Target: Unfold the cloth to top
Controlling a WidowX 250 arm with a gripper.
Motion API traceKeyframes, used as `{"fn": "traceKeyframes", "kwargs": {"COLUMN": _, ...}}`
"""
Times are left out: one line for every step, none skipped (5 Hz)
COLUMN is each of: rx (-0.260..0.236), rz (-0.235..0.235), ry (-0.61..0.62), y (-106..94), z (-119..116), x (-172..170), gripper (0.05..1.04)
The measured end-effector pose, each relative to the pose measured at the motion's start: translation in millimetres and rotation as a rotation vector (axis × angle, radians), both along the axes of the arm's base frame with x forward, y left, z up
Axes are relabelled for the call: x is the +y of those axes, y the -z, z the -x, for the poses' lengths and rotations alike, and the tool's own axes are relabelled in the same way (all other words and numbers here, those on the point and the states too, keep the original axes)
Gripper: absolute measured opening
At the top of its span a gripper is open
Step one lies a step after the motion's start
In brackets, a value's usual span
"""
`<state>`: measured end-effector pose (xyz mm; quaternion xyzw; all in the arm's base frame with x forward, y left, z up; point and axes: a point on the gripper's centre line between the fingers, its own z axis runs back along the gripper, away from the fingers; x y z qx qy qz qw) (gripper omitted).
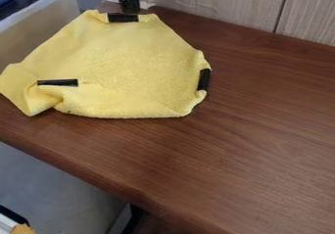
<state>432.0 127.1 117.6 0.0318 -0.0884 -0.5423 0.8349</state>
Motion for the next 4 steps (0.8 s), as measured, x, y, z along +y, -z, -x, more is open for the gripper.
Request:
{"fn": "traceKeyframes", "kwargs": {"rx": -0.051, "rz": 0.007, "ry": -0.009, "y": -26.6, "z": 11, "x": 6, "gripper": 1.000}}
{"fn": "traceKeyframes", "kwargs": {"rx": -0.053, "rz": -0.015, "ry": -0.009, "y": -41.3, "z": 35, "x": 13, "gripper": 1.000}}
{"fn": "traceKeyframes", "kwargs": {"rx": -0.043, "rz": -0.029, "ry": 0.007, "y": -44.9, "z": 51, "x": 17, "gripper": 1.000}}
{"fn": "traceKeyframes", "kwargs": {"rx": -0.042, "rz": -0.029, "ry": 0.010, "y": -44.1, "z": 52, "x": 17, "gripper": 1.000}}
